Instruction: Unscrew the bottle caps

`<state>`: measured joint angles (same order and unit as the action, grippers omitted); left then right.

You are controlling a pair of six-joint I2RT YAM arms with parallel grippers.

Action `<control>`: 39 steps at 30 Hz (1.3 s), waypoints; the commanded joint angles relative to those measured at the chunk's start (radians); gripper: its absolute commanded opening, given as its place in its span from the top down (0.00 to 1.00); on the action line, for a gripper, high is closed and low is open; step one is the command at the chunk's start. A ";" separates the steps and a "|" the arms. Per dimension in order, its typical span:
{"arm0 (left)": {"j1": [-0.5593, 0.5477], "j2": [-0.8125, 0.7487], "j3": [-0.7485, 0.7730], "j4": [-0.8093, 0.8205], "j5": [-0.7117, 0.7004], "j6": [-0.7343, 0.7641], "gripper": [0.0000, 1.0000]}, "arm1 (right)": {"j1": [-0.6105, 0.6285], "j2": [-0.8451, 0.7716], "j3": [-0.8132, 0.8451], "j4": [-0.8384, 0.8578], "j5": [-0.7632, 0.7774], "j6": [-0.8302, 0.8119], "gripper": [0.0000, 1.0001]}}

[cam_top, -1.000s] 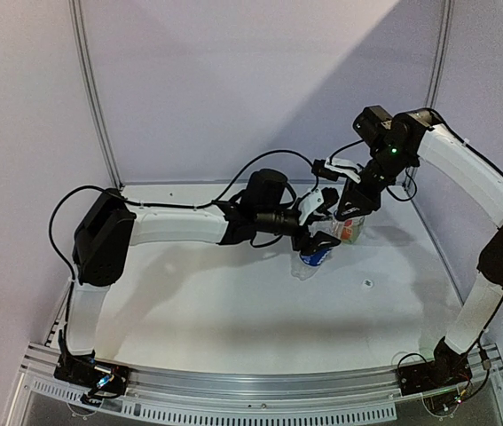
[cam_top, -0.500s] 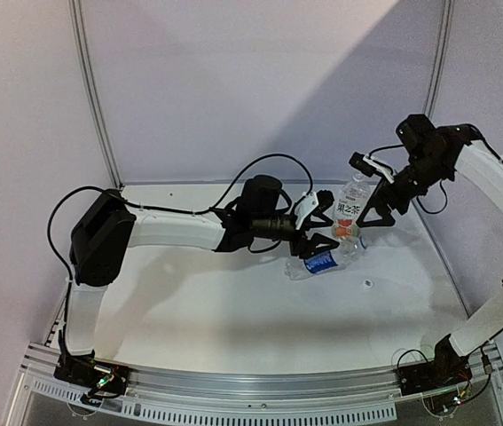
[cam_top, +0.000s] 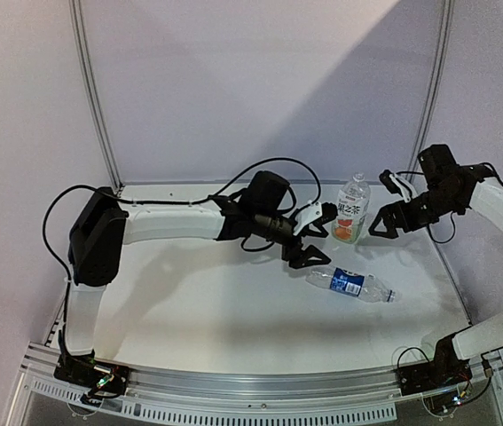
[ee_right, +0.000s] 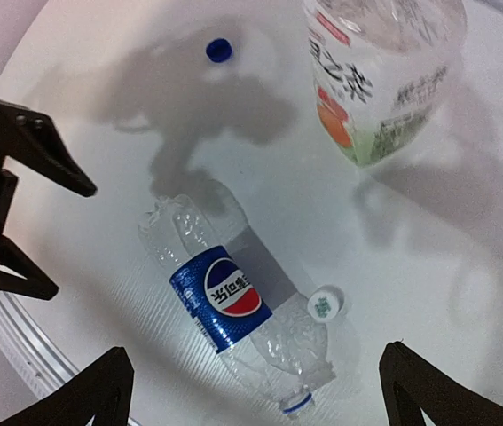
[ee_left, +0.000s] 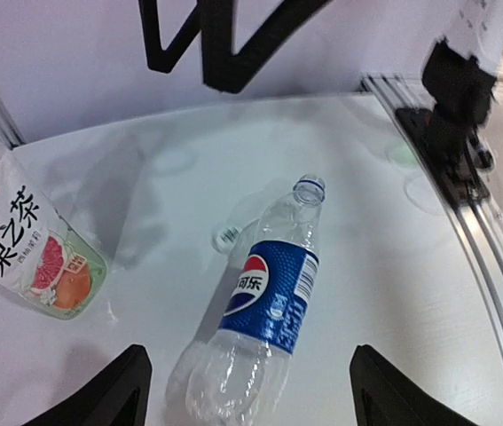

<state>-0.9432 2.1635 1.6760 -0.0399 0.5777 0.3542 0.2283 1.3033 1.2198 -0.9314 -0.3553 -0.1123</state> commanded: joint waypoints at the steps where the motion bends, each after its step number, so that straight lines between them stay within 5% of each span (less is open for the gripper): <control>1: 0.007 0.007 0.124 -0.408 0.002 0.176 0.20 | -0.097 0.003 -0.082 -0.048 -0.123 0.063 0.02; 5: -0.003 0.060 0.217 -0.550 -0.012 0.262 0.15 | -0.163 -0.005 -0.134 -0.077 -0.167 -0.049 0.02; 11: -0.060 0.312 0.679 -0.885 -0.125 0.355 0.08 | -0.293 0.052 -0.125 -0.096 -0.061 -0.071 0.03; 14: -0.092 0.422 0.819 -0.923 -0.212 0.375 0.03 | -0.296 0.059 -0.120 -0.126 0.014 -0.104 0.04; 22: -0.139 0.506 0.785 -0.651 -0.442 0.381 0.01 | -0.303 0.155 -0.084 -0.249 -0.096 -0.285 0.11; 32: -0.131 0.306 0.484 -0.516 -0.382 0.364 0.02 | -0.299 0.231 -0.161 -0.168 -0.154 -0.613 0.22; 39: -0.119 0.256 0.459 -0.521 -0.357 0.318 0.04 | -0.253 0.212 -0.253 -0.184 -0.118 -0.880 0.21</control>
<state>-1.0740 2.5000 2.1567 -0.5911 0.1921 0.7059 -0.0608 1.5269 1.0084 -1.1114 -0.4805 -0.7807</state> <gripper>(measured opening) 0.964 0.778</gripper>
